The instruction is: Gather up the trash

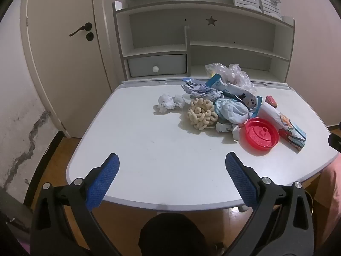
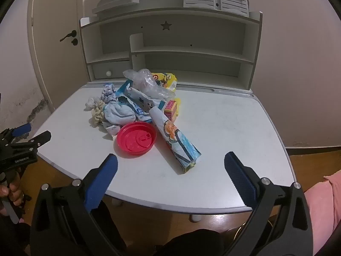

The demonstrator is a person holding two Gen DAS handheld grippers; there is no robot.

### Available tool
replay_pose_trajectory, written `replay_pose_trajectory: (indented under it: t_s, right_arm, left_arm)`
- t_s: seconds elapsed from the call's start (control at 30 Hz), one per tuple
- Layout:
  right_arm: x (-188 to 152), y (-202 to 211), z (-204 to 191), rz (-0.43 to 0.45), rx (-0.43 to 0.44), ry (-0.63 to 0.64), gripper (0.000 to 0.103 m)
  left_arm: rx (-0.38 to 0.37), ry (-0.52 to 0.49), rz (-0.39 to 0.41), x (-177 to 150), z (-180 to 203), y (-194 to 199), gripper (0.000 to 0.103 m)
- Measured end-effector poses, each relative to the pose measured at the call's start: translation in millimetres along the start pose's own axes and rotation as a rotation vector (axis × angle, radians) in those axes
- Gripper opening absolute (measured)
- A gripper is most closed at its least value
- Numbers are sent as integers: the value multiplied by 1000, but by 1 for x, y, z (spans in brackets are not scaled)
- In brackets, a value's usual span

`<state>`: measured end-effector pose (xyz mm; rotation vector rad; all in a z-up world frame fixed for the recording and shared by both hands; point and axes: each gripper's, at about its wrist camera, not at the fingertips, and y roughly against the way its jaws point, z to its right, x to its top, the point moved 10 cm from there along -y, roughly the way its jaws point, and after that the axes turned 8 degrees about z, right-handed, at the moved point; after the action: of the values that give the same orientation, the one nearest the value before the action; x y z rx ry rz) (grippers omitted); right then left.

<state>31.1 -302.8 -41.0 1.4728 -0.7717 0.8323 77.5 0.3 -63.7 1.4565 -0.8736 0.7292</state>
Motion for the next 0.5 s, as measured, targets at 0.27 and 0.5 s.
replay_pose_trajectory:
  t_s: [0.27, 0.5]
  right_arm:
    - [-1, -1, 2, -3, -8, 8, 97]
    - [-2, -2, 1, -6, -10, 8, 97]
  left_arm:
    - [-4, 6, -13, 0, -4, 3, 97]
    - [-3, 3, -16, 1, -7, 6, 97]
